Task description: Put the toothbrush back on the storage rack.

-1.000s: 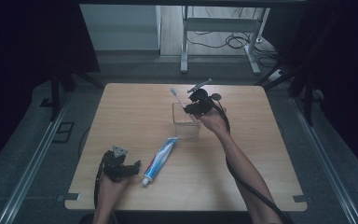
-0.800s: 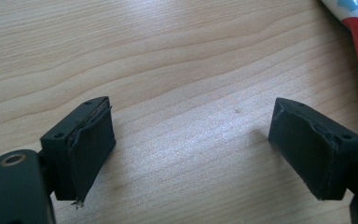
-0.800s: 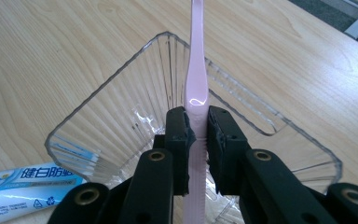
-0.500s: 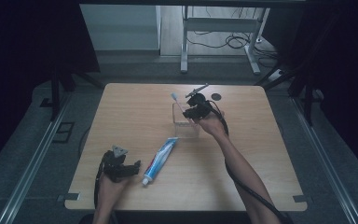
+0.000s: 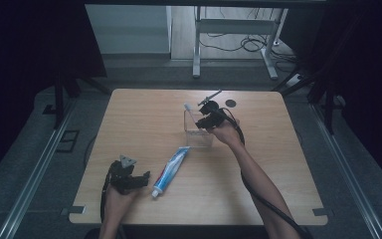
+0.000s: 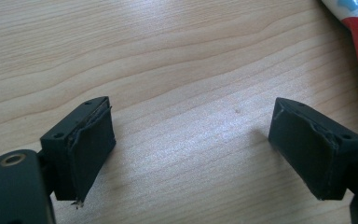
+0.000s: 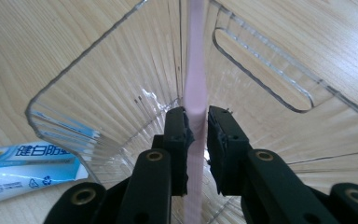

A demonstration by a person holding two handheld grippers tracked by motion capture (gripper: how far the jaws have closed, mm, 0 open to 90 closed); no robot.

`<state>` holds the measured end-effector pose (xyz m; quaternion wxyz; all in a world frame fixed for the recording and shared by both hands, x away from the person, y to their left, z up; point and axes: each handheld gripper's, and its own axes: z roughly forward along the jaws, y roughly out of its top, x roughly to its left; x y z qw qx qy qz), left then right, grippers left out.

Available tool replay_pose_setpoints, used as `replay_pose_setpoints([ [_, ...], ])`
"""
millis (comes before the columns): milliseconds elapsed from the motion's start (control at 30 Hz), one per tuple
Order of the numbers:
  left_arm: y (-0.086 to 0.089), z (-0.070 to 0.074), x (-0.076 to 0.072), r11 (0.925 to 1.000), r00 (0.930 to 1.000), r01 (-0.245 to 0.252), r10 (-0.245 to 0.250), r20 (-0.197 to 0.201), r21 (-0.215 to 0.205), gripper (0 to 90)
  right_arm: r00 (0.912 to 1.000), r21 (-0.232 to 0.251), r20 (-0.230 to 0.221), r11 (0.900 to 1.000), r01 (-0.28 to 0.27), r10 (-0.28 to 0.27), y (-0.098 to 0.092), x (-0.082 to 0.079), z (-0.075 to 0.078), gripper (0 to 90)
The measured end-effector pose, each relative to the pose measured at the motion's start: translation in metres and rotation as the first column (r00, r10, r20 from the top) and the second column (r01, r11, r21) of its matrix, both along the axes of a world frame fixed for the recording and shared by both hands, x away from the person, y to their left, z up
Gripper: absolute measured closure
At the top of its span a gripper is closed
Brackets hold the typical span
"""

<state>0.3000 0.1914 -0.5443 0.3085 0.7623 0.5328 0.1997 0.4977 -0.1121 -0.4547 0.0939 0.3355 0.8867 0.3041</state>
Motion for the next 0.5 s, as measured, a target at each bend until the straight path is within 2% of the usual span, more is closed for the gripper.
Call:
replay_pose_setpoints([
  [300,0.0,0.0,0.0,1.0,1.0,-0.002,0.002,0.0,0.0,14.0,0.9993,0.014,0.03,1.0,-0.021,0.02,-0.001,-0.007,0.011,69.8],
  [500,0.0,0.0,0.0,1.0,1.0,-0.001,0.001,-0.001,-0.001,14.0,0.9987,0.032,0.043,0.999,-0.027,0.026,-0.005,-0.014,0.021,60.7],
])
